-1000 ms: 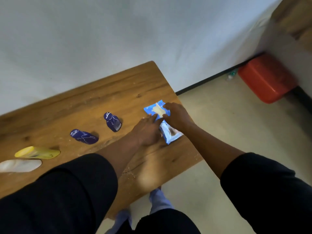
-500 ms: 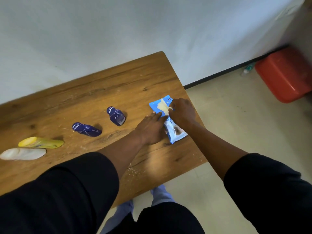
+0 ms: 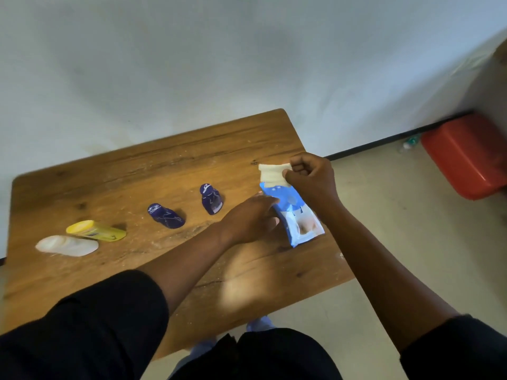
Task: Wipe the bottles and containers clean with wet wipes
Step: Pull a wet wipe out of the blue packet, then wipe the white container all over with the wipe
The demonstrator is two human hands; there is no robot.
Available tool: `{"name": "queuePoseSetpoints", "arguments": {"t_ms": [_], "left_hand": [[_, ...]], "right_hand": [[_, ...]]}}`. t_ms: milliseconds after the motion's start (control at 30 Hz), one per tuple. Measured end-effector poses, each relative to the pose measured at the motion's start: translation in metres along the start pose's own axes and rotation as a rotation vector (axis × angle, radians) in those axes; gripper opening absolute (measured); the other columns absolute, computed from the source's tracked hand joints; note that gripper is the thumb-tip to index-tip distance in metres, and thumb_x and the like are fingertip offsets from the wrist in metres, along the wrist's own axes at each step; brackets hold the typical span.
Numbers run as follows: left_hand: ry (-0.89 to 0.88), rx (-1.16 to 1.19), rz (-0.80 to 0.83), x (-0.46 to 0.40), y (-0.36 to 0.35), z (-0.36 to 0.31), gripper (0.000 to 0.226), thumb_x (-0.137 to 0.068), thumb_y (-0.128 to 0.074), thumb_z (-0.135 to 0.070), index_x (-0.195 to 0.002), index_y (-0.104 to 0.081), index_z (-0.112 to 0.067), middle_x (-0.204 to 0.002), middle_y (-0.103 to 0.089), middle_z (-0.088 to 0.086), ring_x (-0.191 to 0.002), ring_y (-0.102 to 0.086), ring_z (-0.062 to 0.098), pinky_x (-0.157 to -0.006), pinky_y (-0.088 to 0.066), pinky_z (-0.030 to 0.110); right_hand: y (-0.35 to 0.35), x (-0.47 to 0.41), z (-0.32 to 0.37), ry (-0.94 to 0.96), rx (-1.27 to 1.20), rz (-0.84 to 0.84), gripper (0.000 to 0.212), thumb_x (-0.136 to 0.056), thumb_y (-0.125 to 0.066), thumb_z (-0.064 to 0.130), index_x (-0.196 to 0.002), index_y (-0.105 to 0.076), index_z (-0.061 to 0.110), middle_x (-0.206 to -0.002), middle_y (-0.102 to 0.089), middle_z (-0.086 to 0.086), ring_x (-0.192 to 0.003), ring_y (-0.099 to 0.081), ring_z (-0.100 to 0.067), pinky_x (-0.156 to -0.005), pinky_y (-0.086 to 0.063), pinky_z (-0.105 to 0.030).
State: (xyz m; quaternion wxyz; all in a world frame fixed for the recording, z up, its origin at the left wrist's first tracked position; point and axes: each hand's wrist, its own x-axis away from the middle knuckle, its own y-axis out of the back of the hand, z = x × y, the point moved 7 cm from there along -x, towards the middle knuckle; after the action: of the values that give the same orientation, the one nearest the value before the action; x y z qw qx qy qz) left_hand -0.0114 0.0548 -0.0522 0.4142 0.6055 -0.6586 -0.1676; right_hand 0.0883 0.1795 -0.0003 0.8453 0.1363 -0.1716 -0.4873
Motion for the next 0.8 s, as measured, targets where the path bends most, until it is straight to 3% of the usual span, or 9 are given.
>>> {"name": "queuePoseSetpoints", "arguments": {"t_ms": [100, 167, 333, 433, 600, 700, 800], "left_hand": [[-0.080, 0.101, -0.150, 0.043, 0.026, 0.010, 0.034, -0.101, -0.065, -0.019, -0.136, -0.067, -0.019, -0.134, -0.069, -0.002, -0.121, -0.061, 0.010, -0.099, -0.046, 0.015], [-0.045, 0.106, -0.233, 0.077, 0.042, 0.030, 0.030, -0.102, -0.062, -0.029, -0.130, -0.070, -0.024, -0.127, -0.073, -0.009, -0.111, -0.066, 0.006, -0.095, -0.051, 0.022], [0.086, 0.084, -0.475, 0.165, 0.080, 0.076, 0.029, -0.098, -0.058, -0.030, -0.120, -0.076, -0.026, -0.119, -0.077, -0.013, -0.107, -0.071, 0.007, -0.089, -0.054, 0.027], [0.146, 0.114, -0.609, 0.210, 0.100, 0.098, 0.027, -0.098, -0.059, -0.028, -0.117, -0.079, -0.026, -0.116, -0.078, -0.013, -0.105, -0.072, 0.006, -0.088, -0.059, 0.036], [0.237, 0.167, -0.843, 0.270, 0.124, 0.133, 0.023, -0.100, -0.063, -0.018, -0.115, -0.080, -0.022, -0.113, -0.078, -0.013, -0.104, -0.070, 0.004, -0.089, -0.061, 0.034], [0.316, 0.099, -1.003, 0.301, 0.136, 0.156, 0.023, -0.097, -0.067, -0.010, -0.111, -0.080, -0.024, -0.112, -0.075, -0.015, -0.104, -0.069, 0.006, -0.091, -0.056, 0.031], [0.428, 0.023, -1.115, 0.323, 0.143, 0.187, 0.030, -0.091, -0.070, -0.010, -0.116, -0.075, -0.025, -0.121, -0.073, -0.010, -0.110, -0.064, 0.013, -0.093, -0.049, 0.031]], "right_hand": [[-0.014, 0.021, 0.023, 0.001, -0.230, 0.090, 0.015, -0.088, -0.075, -0.003, -0.091, -0.077, 0.011, -0.083, -0.075, 0.000, -0.075, -0.071, -0.007, -0.071, -0.060, -0.022], [-0.029, 0.036, 0.039, -0.012, -0.368, 0.154, 0.011, -0.091, -0.071, -0.005, -0.093, -0.075, 0.006, -0.081, -0.074, 0.000, -0.074, -0.071, -0.004, -0.068, -0.056, -0.018], [-0.086, 0.072, 0.067, -0.095, -0.508, 0.281, 0.011, -0.098, -0.067, 0.004, -0.106, -0.072, 0.010, -0.087, -0.076, 0.002, -0.084, -0.073, -0.013, -0.072, -0.059, -0.030], [-0.128, 0.093, 0.083, -0.133, -0.525, 0.346, 0.011, -0.101, -0.065, 0.009, -0.110, -0.070, 0.015, -0.094, -0.073, -0.005, -0.081, -0.070, -0.016, -0.063, -0.059, -0.029], [-0.193, 0.122, 0.105, -0.170, -0.442, 0.457, 0.026, -0.101, -0.062, 0.002, -0.126, -0.066, 0.008, -0.099, -0.071, -0.010, -0.076, -0.071, -0.014, -0.055, -0.060, -0.031], [-0.222, 0.136, 0.120, -0.123, -0.360, 0.508, 0.033, -0.095, -0.066, -0.004, -0.124, -0.067, 0.012, -0.112, -0.073, -0.014, -0.089, -0.071, -0.020, -0.061, -0.060, -0.031], [-0.241, 0.147, 0.134, -0.090, -0.330, 0.523, 0.035, -0.092, -0.072, -0.005, -0.119, -0.065, 0.017, -0.109, -0.073, -0.007, -0.092, -0.073, -0.018, -0.066, -0.064, -0.032]]}}
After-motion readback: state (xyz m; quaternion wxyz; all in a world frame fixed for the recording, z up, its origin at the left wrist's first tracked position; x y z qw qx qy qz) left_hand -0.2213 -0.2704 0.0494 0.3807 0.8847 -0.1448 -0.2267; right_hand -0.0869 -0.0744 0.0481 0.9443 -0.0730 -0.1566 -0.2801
